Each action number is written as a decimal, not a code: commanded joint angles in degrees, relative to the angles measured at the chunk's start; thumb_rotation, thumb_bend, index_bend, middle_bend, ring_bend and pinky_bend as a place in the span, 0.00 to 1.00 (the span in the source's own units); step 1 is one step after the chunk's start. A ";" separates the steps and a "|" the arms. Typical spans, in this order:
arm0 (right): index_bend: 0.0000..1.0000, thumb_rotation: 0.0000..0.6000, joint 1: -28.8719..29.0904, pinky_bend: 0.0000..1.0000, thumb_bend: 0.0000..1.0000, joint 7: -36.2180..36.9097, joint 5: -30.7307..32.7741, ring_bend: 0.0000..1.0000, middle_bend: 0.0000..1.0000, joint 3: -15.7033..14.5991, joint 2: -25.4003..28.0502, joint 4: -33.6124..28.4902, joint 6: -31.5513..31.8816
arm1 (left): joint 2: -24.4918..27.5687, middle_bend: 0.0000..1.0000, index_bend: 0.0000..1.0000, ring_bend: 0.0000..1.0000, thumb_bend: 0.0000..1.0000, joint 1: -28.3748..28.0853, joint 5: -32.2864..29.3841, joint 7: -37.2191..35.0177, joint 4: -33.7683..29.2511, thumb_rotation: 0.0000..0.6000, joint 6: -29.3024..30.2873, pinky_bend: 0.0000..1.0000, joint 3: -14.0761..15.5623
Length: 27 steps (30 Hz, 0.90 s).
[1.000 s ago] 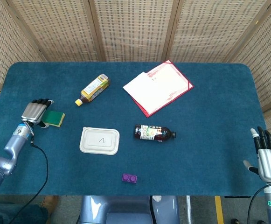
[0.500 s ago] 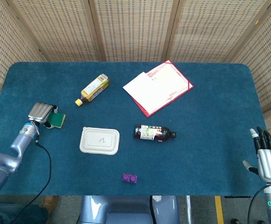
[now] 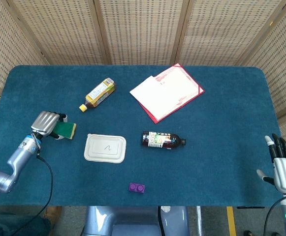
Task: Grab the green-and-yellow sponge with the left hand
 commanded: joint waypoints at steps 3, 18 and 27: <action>0.00 1.00 -0.24 0.00 0.00 0.98 -0.47 0.00 0.00 -0.19 0.68 -0.45 0.30 | 4.87 0.52 0.46 0.47 0.11 2.26 -3.08 11.46 -15.14 1.00 -0.15 0.44 0.57; 0.00 1.00 -0.49 0.00 0.00 2.19 -0.12 0.00 0.00 -0.06 1.54 -0.93 0.26 | 5.23 0.52 0.45 0.47 0.11 3.57 -7.68 21.04 -18.84 1.00 -0.35 0.43 0.11; 0.00 1.00 -0.51 0.00 0.00 2.52 -0.16 0.00 0.00 0.04 1.66 -0.91 0.40 | 3.61 0.50 0.43 0.45 0.11 3.65 -8.69 19.89 -16.99 1.00 -1.42 0.41 -0.07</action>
